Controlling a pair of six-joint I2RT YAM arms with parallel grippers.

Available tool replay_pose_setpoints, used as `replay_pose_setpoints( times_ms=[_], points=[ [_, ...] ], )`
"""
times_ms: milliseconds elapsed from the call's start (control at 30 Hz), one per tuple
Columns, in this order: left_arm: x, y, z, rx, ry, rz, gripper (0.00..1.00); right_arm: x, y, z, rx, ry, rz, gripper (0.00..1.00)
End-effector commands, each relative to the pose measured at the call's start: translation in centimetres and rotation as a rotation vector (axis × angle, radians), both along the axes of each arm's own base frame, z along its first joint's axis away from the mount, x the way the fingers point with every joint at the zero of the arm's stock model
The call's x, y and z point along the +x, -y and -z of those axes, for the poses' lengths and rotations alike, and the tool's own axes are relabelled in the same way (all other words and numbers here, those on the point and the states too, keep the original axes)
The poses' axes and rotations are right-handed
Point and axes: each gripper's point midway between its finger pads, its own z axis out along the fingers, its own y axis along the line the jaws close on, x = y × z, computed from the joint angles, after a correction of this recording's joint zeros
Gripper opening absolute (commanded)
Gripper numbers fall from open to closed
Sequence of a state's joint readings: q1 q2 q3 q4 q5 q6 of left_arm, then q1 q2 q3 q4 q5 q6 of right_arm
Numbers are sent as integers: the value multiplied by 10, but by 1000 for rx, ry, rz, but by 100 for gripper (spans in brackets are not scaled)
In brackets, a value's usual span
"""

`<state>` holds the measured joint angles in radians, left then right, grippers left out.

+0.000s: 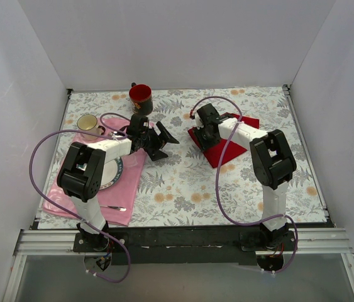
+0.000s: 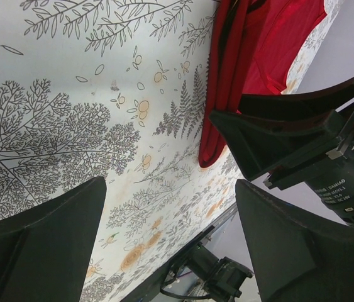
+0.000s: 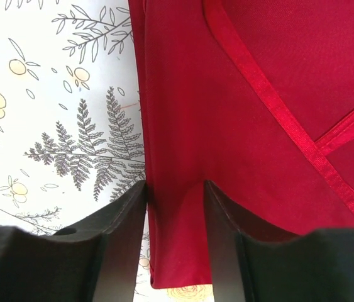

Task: Fold the napkin, place the utensils inside, and roll it up
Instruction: Roll the napkin with the utensil

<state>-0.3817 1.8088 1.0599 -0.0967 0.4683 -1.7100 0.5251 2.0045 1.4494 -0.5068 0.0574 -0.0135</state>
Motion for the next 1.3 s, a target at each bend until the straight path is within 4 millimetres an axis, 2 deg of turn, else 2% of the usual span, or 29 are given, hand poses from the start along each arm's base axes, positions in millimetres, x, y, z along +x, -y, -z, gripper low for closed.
replay_pose_setpoints(
  times_ms=[0,133,400,733,867,1100,1267],
  points=[
    [2,3,-31,-37,72,18,83,3,-1,-3,-34,2,-22,50],
    [3,4,-32,-36,77,19,83,7,-3,-3,-34,8,-24,51],
    [5,5,-31,-38,72,17,83,27,-16,-9,-16,41,-34,55],
    [6,5,-32,-35,76,19,83,36,-10,11,-78,46,-26,50],
    [6,5,-30,-34,71,19,83,37,-12,6,-77,64,-26,49],
    [5,5,-28,-35,67,20,83,46,-24,-20,-59,127,-29,50],
    [4,5,-27,-34,64,21,83,52,-26,-19,-69,132,-28,50]
  ],
)
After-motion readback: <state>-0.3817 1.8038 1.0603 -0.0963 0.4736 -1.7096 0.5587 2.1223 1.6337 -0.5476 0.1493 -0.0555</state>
